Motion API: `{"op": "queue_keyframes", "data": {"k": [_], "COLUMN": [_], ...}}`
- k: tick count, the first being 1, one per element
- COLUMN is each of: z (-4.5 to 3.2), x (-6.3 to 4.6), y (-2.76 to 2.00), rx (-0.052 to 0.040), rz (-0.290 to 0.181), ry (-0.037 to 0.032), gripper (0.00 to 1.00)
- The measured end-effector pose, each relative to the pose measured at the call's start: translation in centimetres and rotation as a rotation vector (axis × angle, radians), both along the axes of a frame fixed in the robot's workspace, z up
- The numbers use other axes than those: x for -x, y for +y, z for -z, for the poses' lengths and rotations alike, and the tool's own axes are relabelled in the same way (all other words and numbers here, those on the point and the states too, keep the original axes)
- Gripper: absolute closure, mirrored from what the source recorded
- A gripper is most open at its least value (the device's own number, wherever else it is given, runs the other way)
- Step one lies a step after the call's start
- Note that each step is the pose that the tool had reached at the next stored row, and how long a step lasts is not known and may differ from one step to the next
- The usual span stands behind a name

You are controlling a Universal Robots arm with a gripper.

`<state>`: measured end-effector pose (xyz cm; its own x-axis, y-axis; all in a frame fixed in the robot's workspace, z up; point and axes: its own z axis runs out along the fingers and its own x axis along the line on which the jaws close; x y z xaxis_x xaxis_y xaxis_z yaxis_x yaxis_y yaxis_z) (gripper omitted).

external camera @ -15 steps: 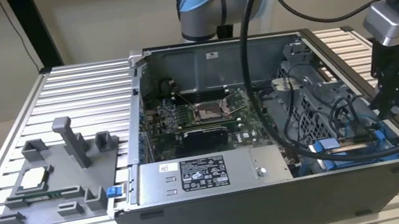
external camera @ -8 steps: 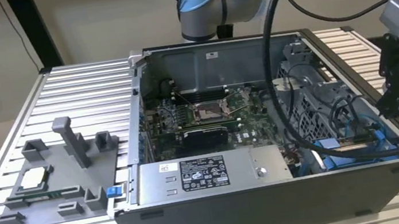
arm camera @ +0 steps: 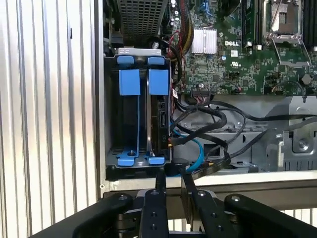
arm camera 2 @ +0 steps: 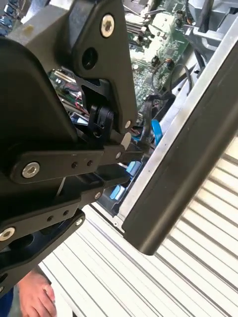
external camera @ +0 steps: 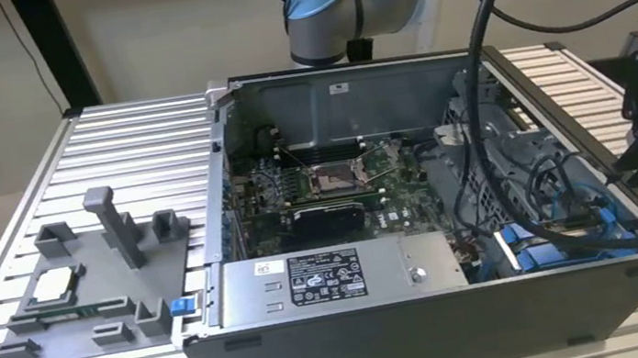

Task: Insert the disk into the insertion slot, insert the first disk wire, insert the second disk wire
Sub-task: 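Insert the first disk wire, then insert the second disk wire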

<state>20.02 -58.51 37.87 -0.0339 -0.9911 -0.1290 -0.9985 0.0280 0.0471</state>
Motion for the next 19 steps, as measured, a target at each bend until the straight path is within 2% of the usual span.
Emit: {"op": "queue_keyframes", "data": {"k": [2,10,14,19], "z": [0.08,0.38,0.39,0.40], "x": [-0.05,-0.08,-0.13,-0.88], "y": [0.01,0.01,0.01,0.03], "rx": [-0.0002,-0.0003,-0.0004,-0.0009], "rz": [-0.010,-0.108,-0.109,-0.118], "ry": [0.0077,0.0084,0.0093,0.0171], "gripper": [1.00,1.00,1.00,1.00]}}
